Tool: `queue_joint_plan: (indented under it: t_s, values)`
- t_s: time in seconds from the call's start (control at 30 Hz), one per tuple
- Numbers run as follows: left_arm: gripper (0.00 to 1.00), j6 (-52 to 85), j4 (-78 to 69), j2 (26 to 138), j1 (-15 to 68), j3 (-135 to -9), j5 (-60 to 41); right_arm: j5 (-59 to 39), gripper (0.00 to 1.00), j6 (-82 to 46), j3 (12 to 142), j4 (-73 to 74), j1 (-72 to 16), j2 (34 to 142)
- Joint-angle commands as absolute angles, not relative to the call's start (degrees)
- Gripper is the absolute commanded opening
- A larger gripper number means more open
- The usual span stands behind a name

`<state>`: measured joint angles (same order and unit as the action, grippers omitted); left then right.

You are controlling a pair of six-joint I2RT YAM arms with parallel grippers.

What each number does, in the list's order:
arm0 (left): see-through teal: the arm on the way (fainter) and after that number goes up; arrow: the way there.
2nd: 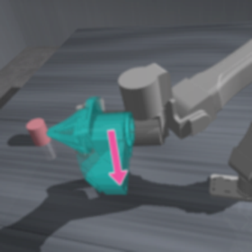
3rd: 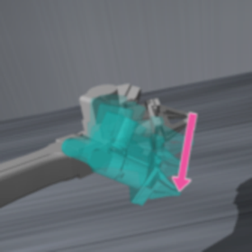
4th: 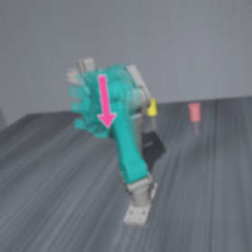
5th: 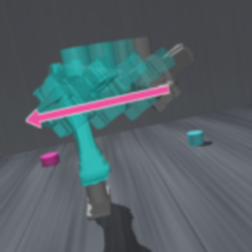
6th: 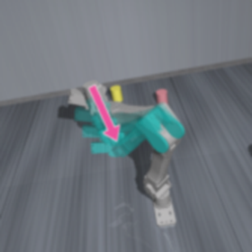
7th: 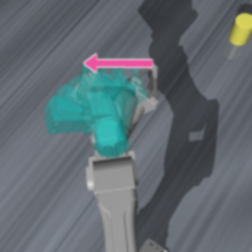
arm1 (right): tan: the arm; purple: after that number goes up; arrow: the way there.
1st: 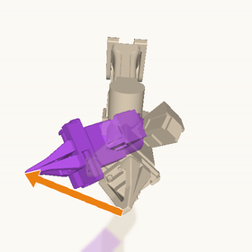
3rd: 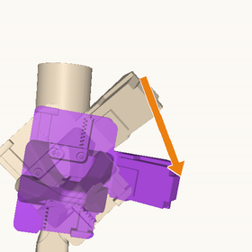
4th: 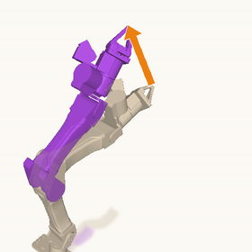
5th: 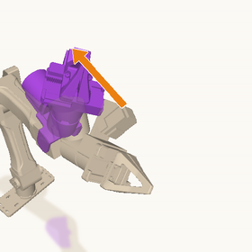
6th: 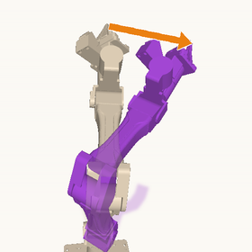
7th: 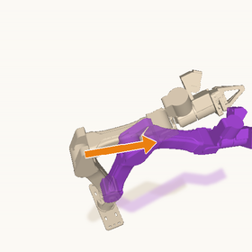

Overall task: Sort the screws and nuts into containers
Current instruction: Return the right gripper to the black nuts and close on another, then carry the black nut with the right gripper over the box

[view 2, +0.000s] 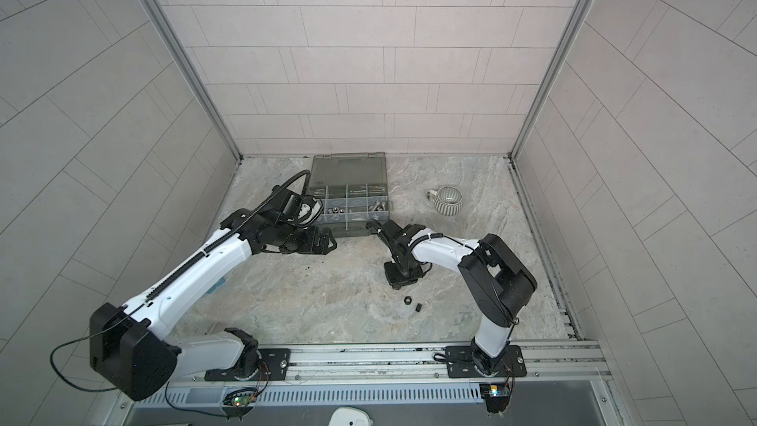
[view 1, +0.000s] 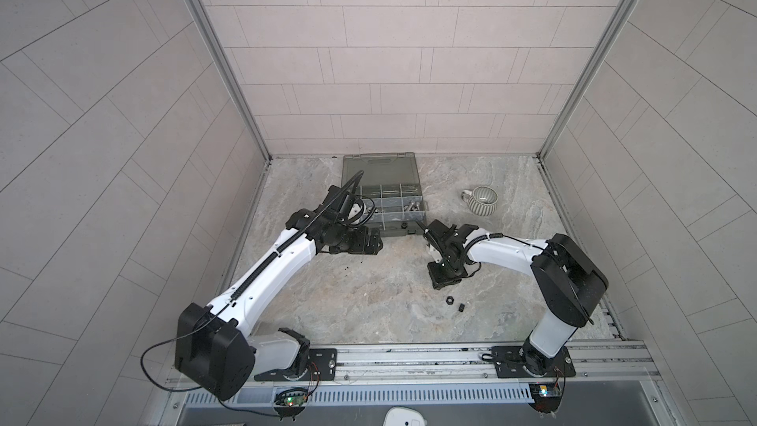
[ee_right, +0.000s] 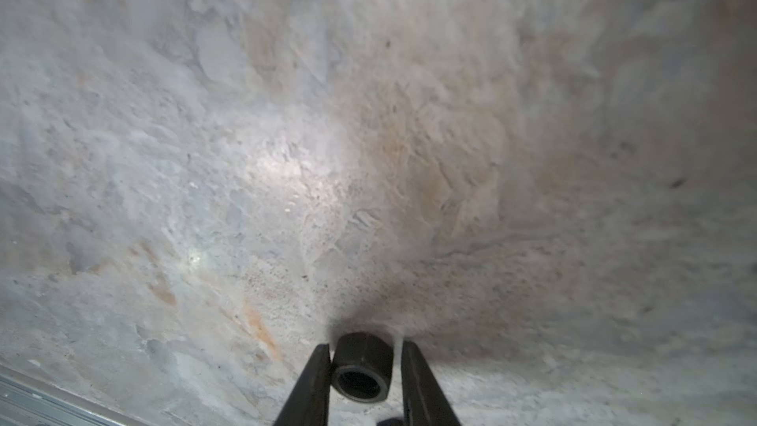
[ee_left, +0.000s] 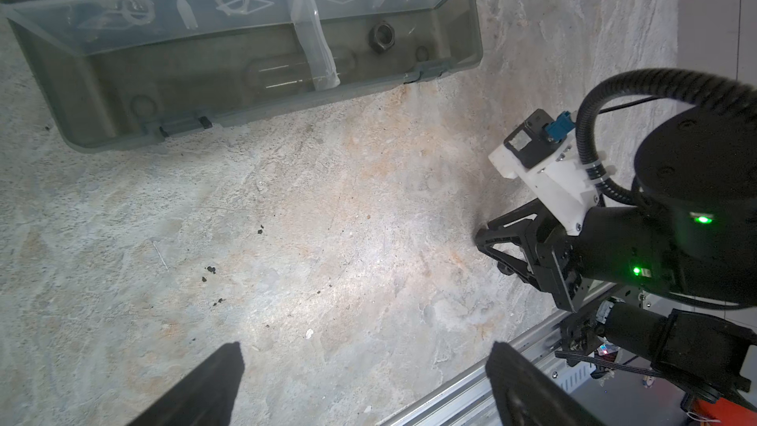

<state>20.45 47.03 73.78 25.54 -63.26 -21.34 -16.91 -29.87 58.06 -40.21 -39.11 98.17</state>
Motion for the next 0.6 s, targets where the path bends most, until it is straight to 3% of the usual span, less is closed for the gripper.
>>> queue_joint_plan:
  t_s: [0.0, 0.27, 0.57]
  values:
    - [1.00, 19.1, 48.1, 74.7, 25.8, -64.8, -20.7, -15.9, 0.25, -29.9, 58.8, -42.0, -39.4, 99.6]
    - [1.00, 18.1, 48.1, 76.8, 25.8, -66.3, -20.3, -13.5, 0.21, -28.3, 63.3, -46.6, -39.3, 98.8]
    - [1.00, 15.9, 48.8, 79.1, 25.6, -71.1, -17.9, -12.4, 0.22, -25.5, 79.1, -52.5, -37.9, 101.5]
